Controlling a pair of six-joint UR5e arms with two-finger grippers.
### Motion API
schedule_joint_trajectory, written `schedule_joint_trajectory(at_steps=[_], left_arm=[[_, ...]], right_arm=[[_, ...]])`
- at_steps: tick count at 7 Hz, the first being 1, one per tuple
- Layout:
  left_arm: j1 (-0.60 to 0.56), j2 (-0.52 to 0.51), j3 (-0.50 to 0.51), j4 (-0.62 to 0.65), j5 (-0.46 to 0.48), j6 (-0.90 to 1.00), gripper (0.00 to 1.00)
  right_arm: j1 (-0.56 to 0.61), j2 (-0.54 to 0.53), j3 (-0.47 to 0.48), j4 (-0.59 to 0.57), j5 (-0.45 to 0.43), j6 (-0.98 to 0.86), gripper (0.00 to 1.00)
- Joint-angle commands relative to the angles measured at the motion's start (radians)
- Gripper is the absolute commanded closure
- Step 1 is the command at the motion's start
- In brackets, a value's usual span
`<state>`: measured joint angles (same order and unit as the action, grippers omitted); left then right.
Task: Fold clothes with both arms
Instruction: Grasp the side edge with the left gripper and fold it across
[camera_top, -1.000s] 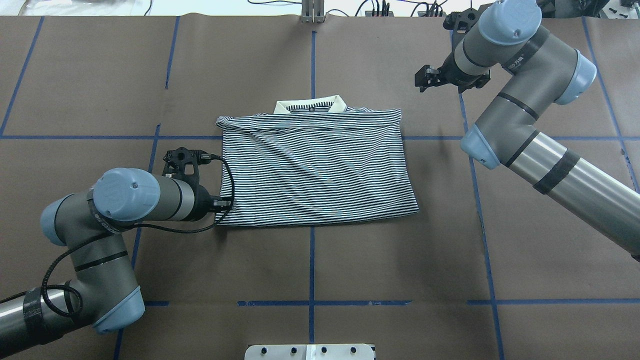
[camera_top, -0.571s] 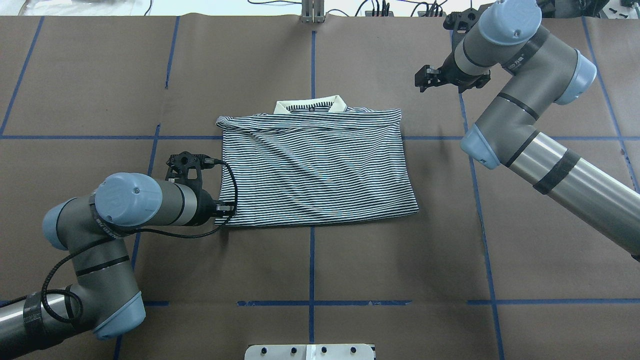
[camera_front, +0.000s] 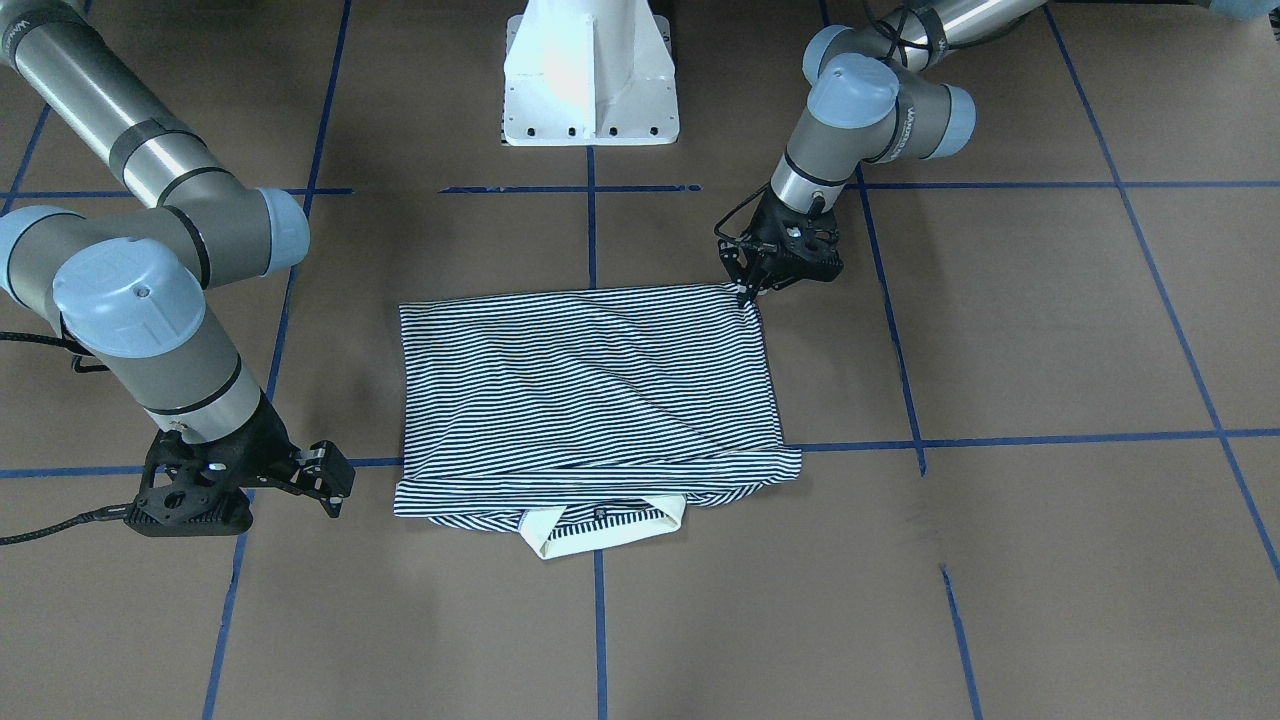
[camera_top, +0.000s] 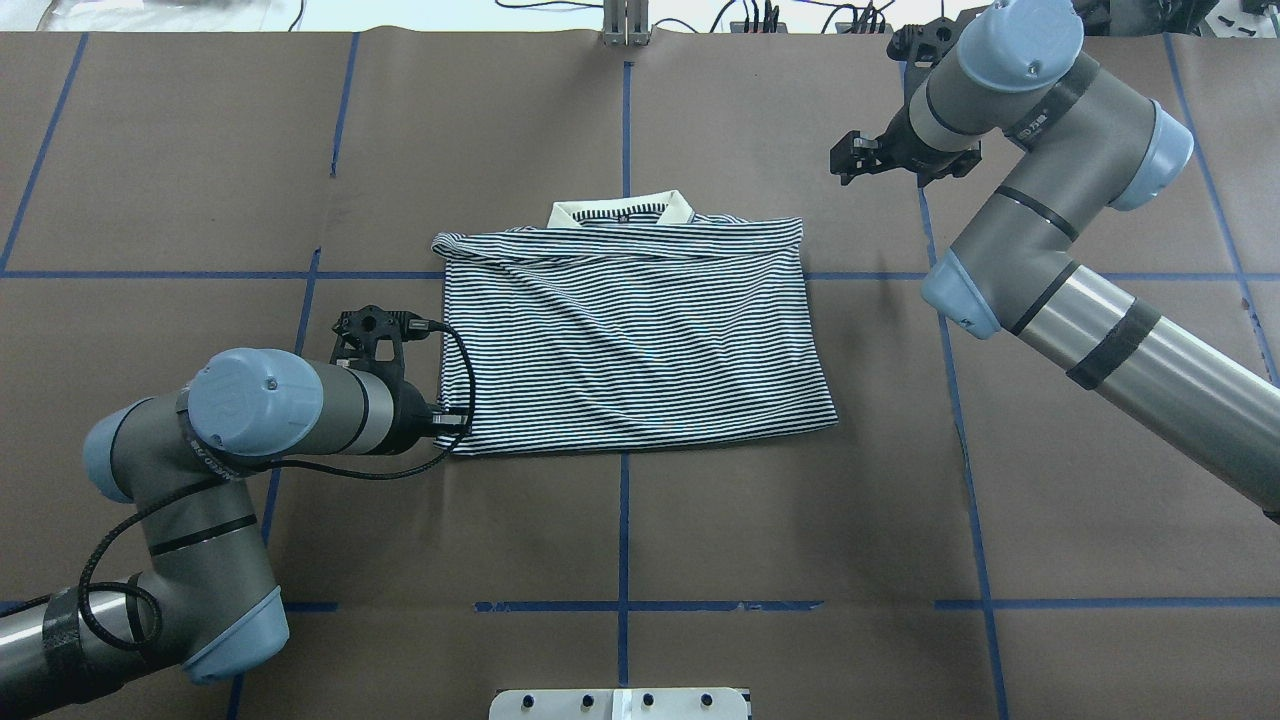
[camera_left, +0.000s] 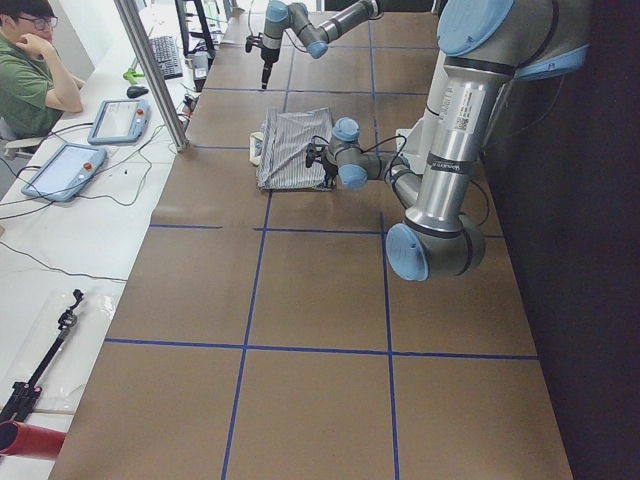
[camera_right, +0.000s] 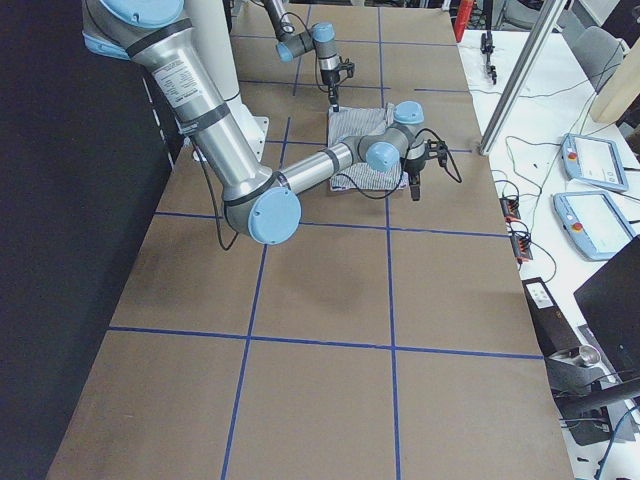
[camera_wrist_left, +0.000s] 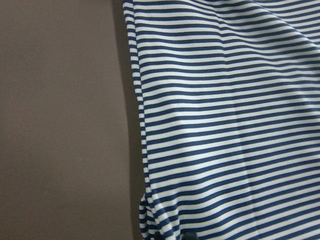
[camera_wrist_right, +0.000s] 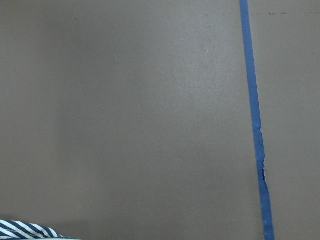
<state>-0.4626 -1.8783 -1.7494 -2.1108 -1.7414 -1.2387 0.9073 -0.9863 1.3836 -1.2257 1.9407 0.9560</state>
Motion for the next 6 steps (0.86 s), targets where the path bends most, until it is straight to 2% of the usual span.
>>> schedule_joint_trajectory(at_steps=[1,3,4,6], left_arm=[[-0.016,0.042,-0.031,0.000,-0.004,0.083,1.00],[-0.126,0.036,0.022,0.006,-0.003,0.241,1.00],[-0.198,0.004,0.097,0.005,-0.003,0.324,1.00],[-0.324,-0.160,0.316,-0.003,-0.003,0.404,1.00]], right_arm=[[-0.001,0.000,-0.001,0.000,-0.002,0.001,0.00],[-0.002,0.000,-0.003,0.000,-0.005,0.001,0.00],[-0.002,0.000,-0.006,0.000,-0.006,0.001,0.00],[-0.002,0.001,-0.008,0.000,-0.006,0.003,0.00]])
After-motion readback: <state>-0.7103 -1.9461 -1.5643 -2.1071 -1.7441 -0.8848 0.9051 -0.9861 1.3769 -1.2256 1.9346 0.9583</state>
